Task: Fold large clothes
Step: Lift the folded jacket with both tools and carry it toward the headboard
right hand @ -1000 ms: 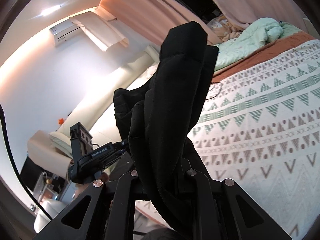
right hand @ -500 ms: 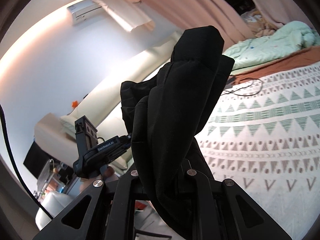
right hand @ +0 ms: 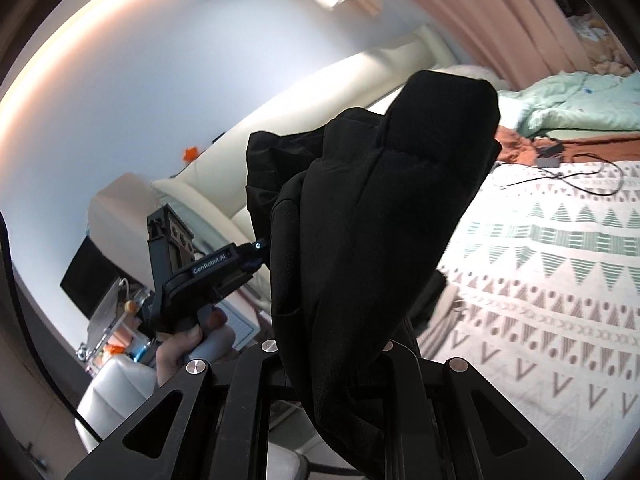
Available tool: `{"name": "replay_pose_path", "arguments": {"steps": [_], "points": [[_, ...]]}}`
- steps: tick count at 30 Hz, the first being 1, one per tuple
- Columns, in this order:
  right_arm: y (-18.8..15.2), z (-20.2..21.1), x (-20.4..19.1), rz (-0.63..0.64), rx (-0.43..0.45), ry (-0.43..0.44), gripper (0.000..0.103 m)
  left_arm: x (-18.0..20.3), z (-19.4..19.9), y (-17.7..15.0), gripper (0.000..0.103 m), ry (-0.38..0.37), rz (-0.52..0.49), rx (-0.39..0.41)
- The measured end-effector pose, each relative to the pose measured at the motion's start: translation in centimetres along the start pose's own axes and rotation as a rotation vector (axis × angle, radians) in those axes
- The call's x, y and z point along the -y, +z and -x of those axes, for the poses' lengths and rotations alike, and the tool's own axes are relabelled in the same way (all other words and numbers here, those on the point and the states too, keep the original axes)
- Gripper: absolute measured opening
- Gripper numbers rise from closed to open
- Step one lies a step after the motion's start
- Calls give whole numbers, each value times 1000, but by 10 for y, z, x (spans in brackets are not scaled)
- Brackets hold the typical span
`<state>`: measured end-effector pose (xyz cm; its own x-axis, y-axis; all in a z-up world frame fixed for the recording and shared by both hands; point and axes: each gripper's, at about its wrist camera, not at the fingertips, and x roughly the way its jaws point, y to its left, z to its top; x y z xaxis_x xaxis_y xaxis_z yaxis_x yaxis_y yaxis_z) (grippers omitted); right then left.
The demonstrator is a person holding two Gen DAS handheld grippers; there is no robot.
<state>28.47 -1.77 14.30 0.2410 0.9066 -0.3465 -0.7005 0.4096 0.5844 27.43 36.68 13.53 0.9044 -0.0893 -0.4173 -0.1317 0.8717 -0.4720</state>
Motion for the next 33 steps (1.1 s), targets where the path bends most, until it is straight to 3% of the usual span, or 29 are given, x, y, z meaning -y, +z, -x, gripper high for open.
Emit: {"name": "replay_pose_path", "arguments": {"steps": [11, 19, 26, 33], "points": [[-5, -114, -65, 76, -129, 131, 15, -77, 61, 30, 19, 172, 16, 77], [-16, -172, -81, 73, -196, 209, 15, -120, 66, 42, 19, 272, 5, 64], [-29, -206, -60, 43, -242, 210, 15, -135, 27, 42, 19, 291, -6, 13], [-28, -239, -1, -50, -266, 172, 15, -143, -45, 43, 18, 298, -16, -62]]}}
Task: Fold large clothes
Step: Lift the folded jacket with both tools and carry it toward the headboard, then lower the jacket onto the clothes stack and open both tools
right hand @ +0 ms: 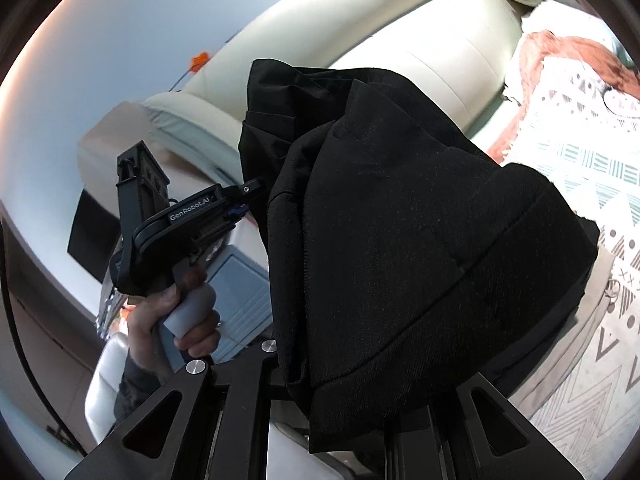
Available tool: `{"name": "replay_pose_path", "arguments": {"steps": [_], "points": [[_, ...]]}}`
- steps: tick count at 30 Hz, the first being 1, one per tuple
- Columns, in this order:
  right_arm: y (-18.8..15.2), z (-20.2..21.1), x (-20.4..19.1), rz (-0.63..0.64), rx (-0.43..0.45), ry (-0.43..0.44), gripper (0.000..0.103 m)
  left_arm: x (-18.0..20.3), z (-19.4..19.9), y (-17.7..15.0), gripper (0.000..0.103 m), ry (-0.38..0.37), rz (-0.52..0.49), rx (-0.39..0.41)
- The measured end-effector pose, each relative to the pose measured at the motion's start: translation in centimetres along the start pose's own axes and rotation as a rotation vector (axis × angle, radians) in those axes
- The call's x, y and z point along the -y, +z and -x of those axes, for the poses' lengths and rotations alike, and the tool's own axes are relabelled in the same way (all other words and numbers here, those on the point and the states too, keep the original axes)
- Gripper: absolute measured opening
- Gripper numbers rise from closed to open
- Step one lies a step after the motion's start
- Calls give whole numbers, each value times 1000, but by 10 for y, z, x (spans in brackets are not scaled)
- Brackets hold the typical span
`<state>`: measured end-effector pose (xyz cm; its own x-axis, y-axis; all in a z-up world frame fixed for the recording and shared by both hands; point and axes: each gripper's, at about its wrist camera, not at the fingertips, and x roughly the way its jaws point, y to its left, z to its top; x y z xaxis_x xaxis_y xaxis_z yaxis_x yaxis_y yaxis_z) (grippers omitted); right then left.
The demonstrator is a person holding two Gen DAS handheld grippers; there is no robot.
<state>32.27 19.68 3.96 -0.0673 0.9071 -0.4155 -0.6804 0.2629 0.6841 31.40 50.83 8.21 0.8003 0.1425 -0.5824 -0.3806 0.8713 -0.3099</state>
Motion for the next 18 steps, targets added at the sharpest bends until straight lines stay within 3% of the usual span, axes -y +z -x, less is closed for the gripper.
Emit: {"name": "replay_pose_path", "arguments": {"steps": [8, 12, 14, 18], "points": [[14, -3, 65, -74, 6, -21, 15, 25, -71, 13, 18, 20, -31, -69], [18, -7, 107, -134, 16, -30, 14, 28, -110, 13, 21, 95, -41, -112], [18, -12, 126, -155, 14, -48, 14, 25, -122, 9, 26, 131, -22, -133], [7, -33, 179, -242, -18, -116, 14, 5, -124, -12, 27, 115, 21, -172]]}}
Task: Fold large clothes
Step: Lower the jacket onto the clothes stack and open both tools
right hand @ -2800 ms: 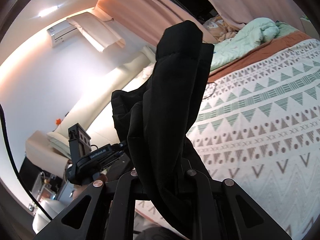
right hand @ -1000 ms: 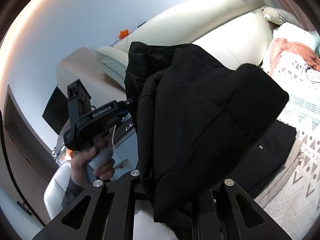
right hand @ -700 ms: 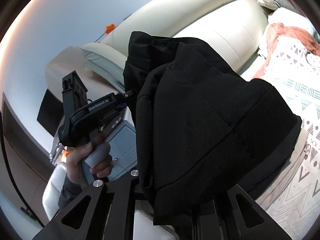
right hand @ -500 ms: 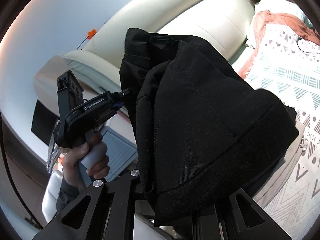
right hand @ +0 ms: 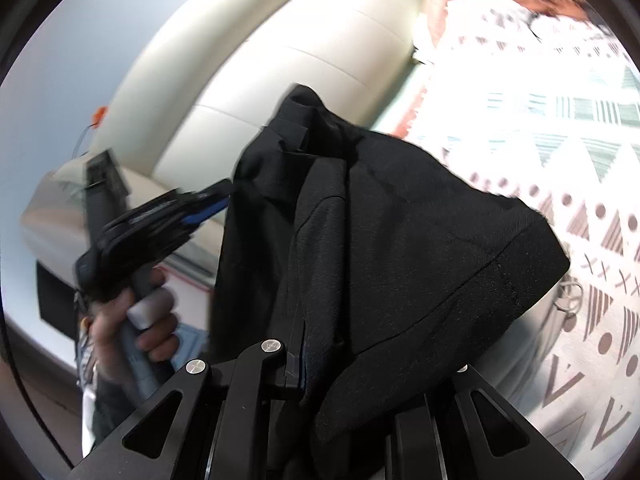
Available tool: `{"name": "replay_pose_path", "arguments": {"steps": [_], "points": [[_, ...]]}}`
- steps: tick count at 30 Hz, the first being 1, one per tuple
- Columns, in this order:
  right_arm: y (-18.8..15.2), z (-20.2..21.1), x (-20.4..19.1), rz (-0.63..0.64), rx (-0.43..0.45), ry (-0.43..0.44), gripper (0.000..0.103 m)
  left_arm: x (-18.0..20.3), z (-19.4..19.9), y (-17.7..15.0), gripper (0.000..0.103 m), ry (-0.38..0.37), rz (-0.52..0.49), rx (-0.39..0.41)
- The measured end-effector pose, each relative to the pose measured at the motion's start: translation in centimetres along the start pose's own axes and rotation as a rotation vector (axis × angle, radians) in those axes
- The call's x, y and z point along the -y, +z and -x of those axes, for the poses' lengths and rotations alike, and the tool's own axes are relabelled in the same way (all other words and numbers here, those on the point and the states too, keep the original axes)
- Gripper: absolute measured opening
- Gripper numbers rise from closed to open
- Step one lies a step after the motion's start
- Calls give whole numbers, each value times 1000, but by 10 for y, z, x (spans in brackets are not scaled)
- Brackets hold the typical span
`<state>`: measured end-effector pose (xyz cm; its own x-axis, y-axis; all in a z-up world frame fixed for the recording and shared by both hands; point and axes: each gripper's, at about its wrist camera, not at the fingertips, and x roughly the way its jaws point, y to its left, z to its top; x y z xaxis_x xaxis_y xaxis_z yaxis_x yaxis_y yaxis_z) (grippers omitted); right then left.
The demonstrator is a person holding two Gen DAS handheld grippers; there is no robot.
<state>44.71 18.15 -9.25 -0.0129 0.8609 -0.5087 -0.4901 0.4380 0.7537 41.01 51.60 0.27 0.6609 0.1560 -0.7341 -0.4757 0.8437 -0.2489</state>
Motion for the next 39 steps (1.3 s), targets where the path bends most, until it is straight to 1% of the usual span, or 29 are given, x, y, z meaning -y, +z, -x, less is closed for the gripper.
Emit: {"name": "replay_pose_path", "arguments": {"steps": [1, 3, 6, 7, 8, 10, 11, 12, 13, 15, 17, 19, 21, 26, 30, 31, 32, 33, 34, 35, 36, 39], "points": [[-1, -6, 15, -32, -7, -18, 14, -3, -1, -5, 28, 2, 1, -8], [-4, -10, 30, -59, -17, -2, 14, -14, 9, -25, 28, 9, -2, -11], [-6, -9, 30, -38, -13, -5, 14, -29, 32, -50, 28, 18, 21, 4], [-5, -9, 28, -28, -13, -8, 14, -34, 41, -58, 31, 18, 29, 17], [-3, -10, 24, -20, -13, -11, 14, -39, 50, -67, 36, 19, 36, 30], [4, -10, 11, 6, -6, -29, 14, -48, 72, -86, 70, 23, 50, 76], [7, -11, 6, 15, -4, -35, 14, -54, 81, -92, 78, 22, 69, 110], [11, -11, 2, 26, 0, -41, 14, -58, 91, -99, 91, 25, 92, 137], [16, -9, 6, 33, 3, -45, 14, -62, 99, -106, 97, 25, 112, 158], [20, -8, 7, 46, 8, -62, 14, -67, 108, -118, 98, 20, 141, 177], [24, -14, 15, 39, -1, -84, 14, -69, 108, -128, 98, 35, 167, 189], [22, -17, 26, 19, -9, -102, 14, -74, 105, -141, 98, 50, 196, 186], [18, -17, 37, 1, -4, -111, 13, -81, 100, -155, 98, 46, 244, 185], [10, -11, 49, -23, 12, -129, 13, -89, 74, -179, 98, 46, 295, 126], [12, -12, 48, 2, -11, -147, 13, -94, 63, -188, 97, 73, 314, 111], [13, -11, 46, 15, -25, -163, 15, -94, 63, -190, 97, 67, 319, 113], [13, -9, 45, 24, -35, -179, 21, -95, 64, -194, 97, 59, 318, 117], [13, -6, 44, 34, -39, -199, 31, -94, 65, -195, 97, 54, 313, 122], [13, -2, 43, 40, -40, -220, 36, -91, 67, -196, 97, 57, 302, 127], [12, 3, 44, 41, -35, -229, 44, -88, 68, -198, 97, 59, 294, 128], [12, 8, 45, 39, -31, -237, 47, -85, 69, -199, 97, 51, 285, 126], [9, 24, 47, 30, -31, -227, 47, -75, 75, -202, 97, 28, 279, 122]]}}
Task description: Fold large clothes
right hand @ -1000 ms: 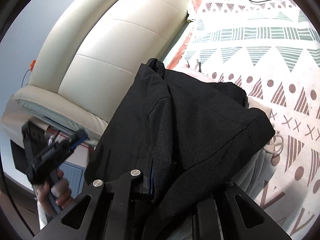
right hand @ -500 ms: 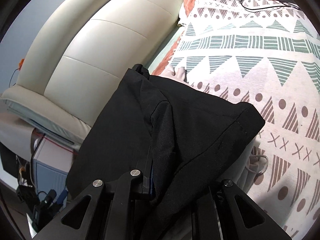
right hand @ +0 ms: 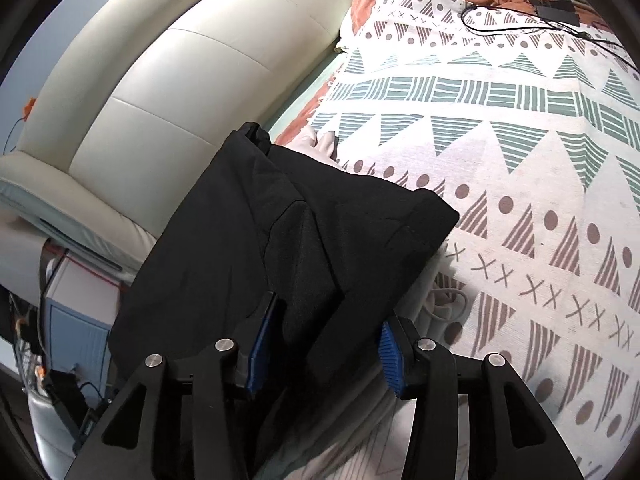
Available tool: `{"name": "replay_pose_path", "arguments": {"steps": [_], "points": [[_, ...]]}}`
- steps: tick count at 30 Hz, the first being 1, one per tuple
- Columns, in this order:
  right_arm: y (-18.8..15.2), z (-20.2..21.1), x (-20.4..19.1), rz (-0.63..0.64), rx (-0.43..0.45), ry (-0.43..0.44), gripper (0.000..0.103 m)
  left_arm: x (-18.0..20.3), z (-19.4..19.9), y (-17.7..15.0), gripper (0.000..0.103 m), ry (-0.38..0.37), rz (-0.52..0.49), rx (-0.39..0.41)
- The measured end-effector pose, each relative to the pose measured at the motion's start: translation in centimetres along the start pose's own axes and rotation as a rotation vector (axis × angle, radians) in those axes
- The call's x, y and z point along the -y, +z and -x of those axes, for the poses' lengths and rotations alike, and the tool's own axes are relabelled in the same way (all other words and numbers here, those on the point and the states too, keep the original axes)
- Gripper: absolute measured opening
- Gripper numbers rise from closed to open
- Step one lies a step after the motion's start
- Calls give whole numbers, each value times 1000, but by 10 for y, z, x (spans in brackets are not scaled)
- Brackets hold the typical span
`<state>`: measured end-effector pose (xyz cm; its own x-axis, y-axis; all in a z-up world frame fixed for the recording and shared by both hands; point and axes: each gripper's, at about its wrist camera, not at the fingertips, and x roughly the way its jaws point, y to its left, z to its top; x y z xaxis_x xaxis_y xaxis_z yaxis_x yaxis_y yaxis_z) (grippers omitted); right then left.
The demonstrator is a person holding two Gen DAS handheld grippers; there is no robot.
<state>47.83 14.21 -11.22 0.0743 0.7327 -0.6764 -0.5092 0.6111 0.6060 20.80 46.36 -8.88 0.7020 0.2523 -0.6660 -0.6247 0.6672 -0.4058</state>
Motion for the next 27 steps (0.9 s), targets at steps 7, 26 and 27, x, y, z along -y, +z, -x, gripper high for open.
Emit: {"name": "replay_pose_path", "arguments": {"steps": [7, 26, 27], "points": [[-14, 43, -10, 63, 29, -49, 70, 27, 27, -6, 98, -8, -28, 22], [-76, 196, -13, 183, 189, -204, 103, 125, 109, -34, 102, -81, -163, 108], [-81, 203, -13, 190, 200, -217, 103, 130, 112, -37, 102, -90, -172, 110]]}}
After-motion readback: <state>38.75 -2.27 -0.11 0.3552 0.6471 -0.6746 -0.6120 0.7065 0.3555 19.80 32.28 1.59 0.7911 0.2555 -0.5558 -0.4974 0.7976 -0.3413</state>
